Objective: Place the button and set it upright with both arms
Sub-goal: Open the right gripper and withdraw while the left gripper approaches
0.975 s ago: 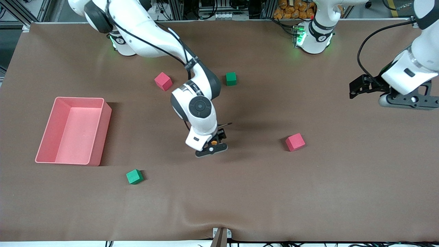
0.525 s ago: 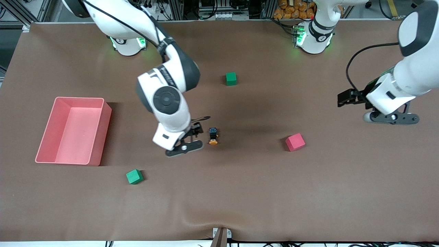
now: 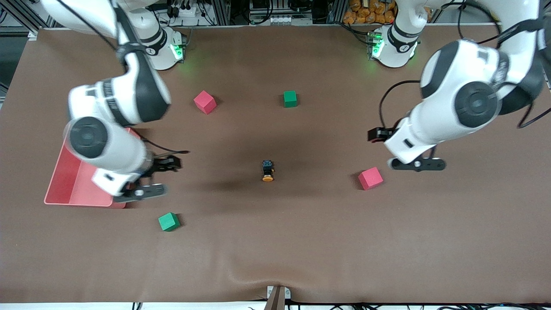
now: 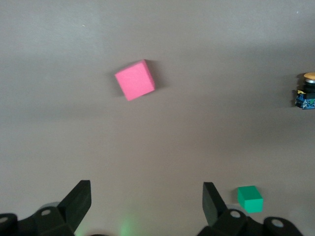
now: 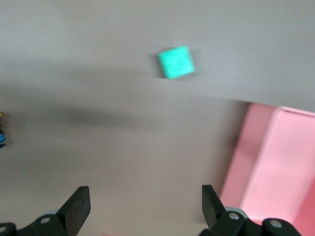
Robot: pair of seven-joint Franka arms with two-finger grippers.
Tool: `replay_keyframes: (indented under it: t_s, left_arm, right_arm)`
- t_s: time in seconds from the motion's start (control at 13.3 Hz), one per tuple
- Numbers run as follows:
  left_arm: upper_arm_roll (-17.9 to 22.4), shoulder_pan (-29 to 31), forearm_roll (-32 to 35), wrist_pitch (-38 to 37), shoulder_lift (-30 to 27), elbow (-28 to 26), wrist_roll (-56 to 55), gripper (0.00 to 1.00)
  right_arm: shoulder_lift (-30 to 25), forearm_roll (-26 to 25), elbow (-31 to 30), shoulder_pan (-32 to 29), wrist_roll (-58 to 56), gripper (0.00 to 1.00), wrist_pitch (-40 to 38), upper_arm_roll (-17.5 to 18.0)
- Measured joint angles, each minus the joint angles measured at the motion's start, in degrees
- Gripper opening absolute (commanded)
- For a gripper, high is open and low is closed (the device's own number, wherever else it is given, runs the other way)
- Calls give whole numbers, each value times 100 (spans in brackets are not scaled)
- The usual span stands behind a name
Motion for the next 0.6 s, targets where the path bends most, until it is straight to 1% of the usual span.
replay_keyframes:
  t_s: [0.22,0.38,0.6]
  left_arm:
    - [9,-233,0,-10,412,361,-405,100]
    - [8,-433,0,12,751,649,-657,100]
    - [-3,-706,0,397,1320,872,-770,100]
  right_arm:
    - [-773,-6,-204,-609,-62,100,-178,9]
    - [-1310,6,-259,-1055,-273,100,-524,24]
    - [-1872,31,-350,-1537,-804,100,-1133,44]
